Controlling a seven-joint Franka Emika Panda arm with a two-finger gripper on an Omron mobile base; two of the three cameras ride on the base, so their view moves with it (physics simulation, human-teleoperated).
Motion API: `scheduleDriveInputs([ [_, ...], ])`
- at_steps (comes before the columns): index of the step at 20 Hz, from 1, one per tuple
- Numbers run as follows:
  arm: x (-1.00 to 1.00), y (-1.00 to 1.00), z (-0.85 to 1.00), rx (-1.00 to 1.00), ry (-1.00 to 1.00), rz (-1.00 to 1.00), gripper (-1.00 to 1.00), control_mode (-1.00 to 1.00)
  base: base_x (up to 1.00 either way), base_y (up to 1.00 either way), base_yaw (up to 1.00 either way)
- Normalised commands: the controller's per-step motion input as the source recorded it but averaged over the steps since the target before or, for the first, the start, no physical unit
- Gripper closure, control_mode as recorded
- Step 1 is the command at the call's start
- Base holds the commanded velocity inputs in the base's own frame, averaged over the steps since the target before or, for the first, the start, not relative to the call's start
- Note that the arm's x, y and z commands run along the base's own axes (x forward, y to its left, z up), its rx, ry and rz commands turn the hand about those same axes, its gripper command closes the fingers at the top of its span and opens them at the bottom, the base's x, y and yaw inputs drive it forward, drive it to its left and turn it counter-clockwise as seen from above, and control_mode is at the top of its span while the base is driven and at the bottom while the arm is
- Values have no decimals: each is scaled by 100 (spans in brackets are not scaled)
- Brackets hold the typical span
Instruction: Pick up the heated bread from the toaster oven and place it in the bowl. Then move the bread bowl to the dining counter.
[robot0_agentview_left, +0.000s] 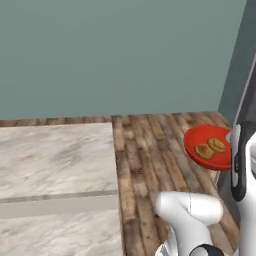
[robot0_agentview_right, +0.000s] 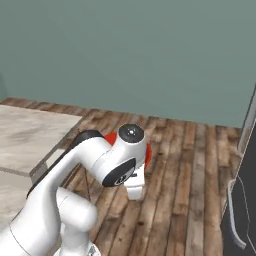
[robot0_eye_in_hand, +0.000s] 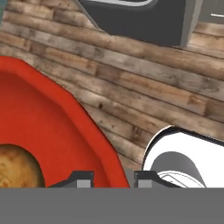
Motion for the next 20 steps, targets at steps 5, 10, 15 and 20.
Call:
scheduleDriveInputs([
  [5, 0, 0, 0, 0, 0, 0, 100, 100, 44, 87, 64],
  [10, 0, 0, 0, 0, 0, 0, 100, 100, 17, 14, 84],
  [15, 0, 0, 0, 0, 0, 0, 100, 100, 64, -24, 68],
  [20, 0, 0, 0, 0, 0, 0, 100, 100, 0, -28, 71],
])
